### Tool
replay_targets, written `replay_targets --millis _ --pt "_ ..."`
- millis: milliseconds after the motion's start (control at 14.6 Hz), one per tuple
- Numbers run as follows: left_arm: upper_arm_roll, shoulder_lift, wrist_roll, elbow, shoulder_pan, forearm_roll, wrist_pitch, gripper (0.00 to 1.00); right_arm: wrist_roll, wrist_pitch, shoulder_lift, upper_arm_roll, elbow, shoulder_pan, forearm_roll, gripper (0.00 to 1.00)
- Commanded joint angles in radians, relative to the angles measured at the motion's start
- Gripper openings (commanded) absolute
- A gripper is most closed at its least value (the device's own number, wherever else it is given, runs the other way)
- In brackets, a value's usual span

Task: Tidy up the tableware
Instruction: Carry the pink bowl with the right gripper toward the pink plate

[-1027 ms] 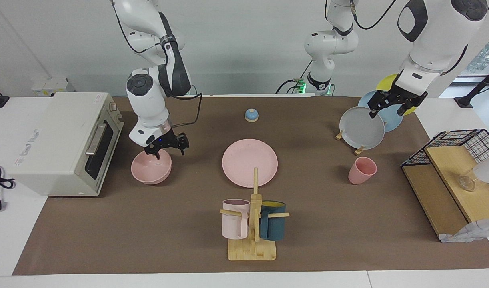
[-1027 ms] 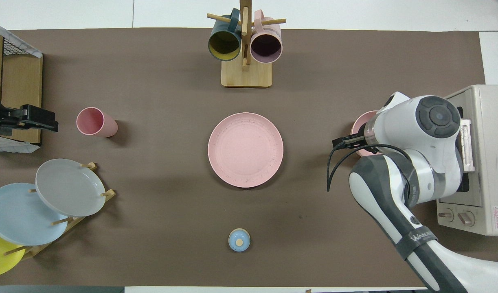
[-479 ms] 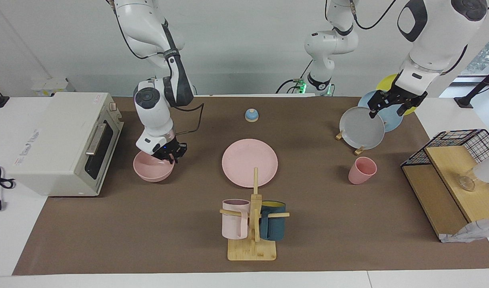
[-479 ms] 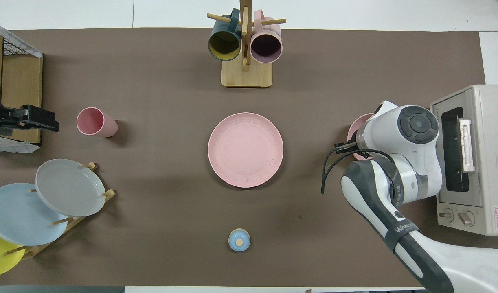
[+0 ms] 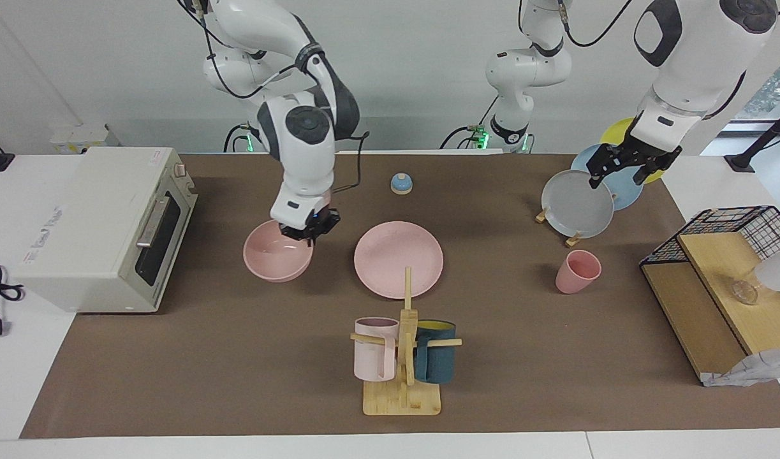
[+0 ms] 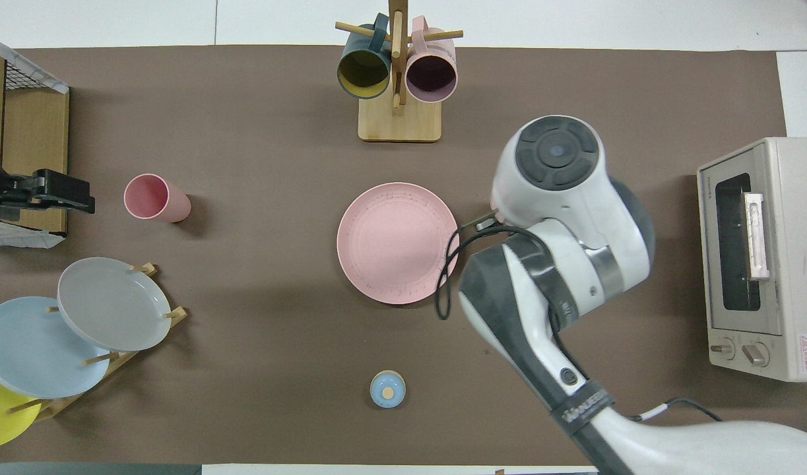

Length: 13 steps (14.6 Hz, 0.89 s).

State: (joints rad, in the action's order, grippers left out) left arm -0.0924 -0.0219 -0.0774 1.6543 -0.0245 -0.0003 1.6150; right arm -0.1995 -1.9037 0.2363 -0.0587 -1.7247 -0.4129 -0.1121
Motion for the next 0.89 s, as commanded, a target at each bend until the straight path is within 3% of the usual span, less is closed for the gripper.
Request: replay_targets --millis 0,137,342,616,822 --pt "-0.009 0.008 -0.022 0.033 -0.003 0.008 0.067 1.00 -0.252 0.072 0.169 0.002 0.236 -0.149 0.063 0.00" --pt "-0.010 0.094 -0.053 0.039 0.003 0.006 0.150 1.00 -0.415 0.100 0.309 0.003 0.380 -0.266 0.040 0.00" --pt "-0.010 0.255 -0.090 0.033 0.026 0.006 0.301 1.00 -0.443 0.028 0.319 0.002 0.372 -0.268 0.038 0.00" --pt "-0.010 0.332 -0.125 0.021 0.023 0.005 0.378 1.00 -0.443 -0.049 0.317 0.002 0.320 -0.273 0.038 0.00" --pt "-0.012 0.335 -0.154 0.051 0.028 0.005 0.379 1.00 -0.449 -0.095 0.319 0.002 0.306 -0.277 0.042 0.00"
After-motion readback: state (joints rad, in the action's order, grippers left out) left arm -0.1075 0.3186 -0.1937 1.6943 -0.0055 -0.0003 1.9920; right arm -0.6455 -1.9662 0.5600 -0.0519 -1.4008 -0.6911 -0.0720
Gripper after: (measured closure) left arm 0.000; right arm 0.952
